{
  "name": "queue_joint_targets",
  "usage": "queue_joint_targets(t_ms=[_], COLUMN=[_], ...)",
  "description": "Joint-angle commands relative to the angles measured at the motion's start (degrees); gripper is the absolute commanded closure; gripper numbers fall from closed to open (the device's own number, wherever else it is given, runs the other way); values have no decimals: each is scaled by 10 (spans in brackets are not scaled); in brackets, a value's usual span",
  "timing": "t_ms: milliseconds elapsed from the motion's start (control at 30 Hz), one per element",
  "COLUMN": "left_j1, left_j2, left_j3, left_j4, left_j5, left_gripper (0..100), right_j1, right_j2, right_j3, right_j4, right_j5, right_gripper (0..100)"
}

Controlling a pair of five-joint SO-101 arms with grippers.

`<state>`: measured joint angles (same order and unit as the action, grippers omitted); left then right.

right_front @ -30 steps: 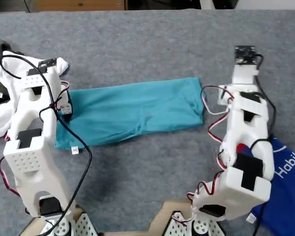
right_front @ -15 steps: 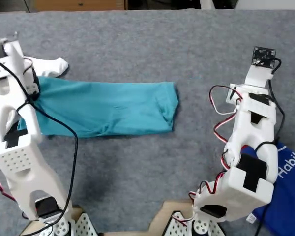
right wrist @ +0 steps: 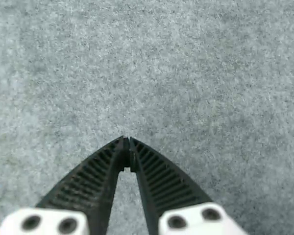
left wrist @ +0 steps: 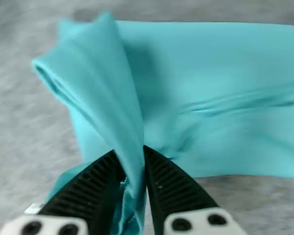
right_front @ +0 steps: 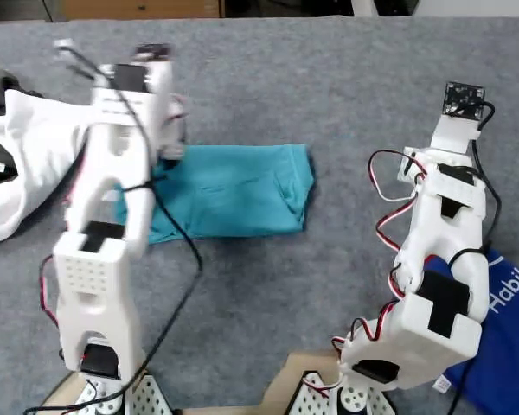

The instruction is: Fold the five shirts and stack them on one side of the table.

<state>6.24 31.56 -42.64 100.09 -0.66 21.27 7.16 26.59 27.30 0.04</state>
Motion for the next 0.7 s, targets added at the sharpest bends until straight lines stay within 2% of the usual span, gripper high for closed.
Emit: queue_joint_targets(t_ms=[0,167,433,667], left_j1=[68,131,184,248], left_j2=[-7,-7,-7,1], left_j3=[-56,-72,-75,-74], left_j4=[7,0,-67,-147], left_j5=[33,82,160,174], left_gripper=[965,964,964,966], right_j1=[8,8,8,8], right_j2=[-3,-3,-3,-3], right_j3=[-28,-28,-28,-28], right_j4=[-13,-13,-13,-13], right_j5=[-5,-5,-5,-5], right_gripper=[993,993,993,993])
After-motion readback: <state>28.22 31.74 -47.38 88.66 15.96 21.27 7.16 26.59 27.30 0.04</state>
